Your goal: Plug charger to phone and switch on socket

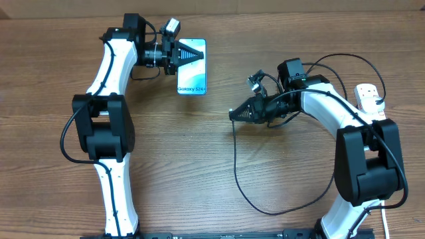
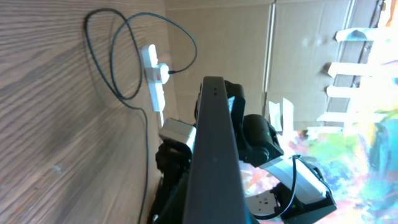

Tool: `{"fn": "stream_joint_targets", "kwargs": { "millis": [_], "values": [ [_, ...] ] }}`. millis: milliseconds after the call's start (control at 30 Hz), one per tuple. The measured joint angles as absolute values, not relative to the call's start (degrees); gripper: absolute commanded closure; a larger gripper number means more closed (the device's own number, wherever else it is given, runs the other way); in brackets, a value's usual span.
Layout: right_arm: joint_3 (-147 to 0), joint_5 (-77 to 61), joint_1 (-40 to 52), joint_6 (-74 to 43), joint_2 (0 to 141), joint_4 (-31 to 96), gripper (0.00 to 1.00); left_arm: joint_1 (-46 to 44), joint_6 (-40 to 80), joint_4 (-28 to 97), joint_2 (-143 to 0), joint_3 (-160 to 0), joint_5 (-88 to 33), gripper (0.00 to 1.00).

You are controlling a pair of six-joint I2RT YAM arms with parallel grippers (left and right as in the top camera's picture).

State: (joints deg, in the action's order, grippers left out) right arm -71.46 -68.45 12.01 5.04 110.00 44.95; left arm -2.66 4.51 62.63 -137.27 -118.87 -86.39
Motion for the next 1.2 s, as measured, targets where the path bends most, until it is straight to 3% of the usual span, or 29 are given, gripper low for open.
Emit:
{"fn": "stream_joint_targets", "kwargs": {
  "millis": [267, 967, 1067, 1200],
  "values": [
    [-71.5, -80.1, 12.8, 9.1, 110.0, 42.6, 0.96, -6.1, 9.7, 60.3, -137.3, -118.9, -87.2, 0.96],
    [-71.5, -88.0, 12.8, 7.2, 110.0, 42.7, 0.96, -9.4, 28.2, 47.8, -137.3, -118.9, -85.3, 0.96],
    [-71.5, -88.0, 12.8, 6.6, 110.0, 43.4, 0.96, -8.8, 27.4, 52.8, -137.3, -118.9, -85.2, 0.96],
    [-71.5, -88.0, 12.8, 6.2, 110.0, 44.9, 0.96, -5.7, 18.4, 69.4, -137.3, -118.8, -85.0, 0.96]
  ]
}}
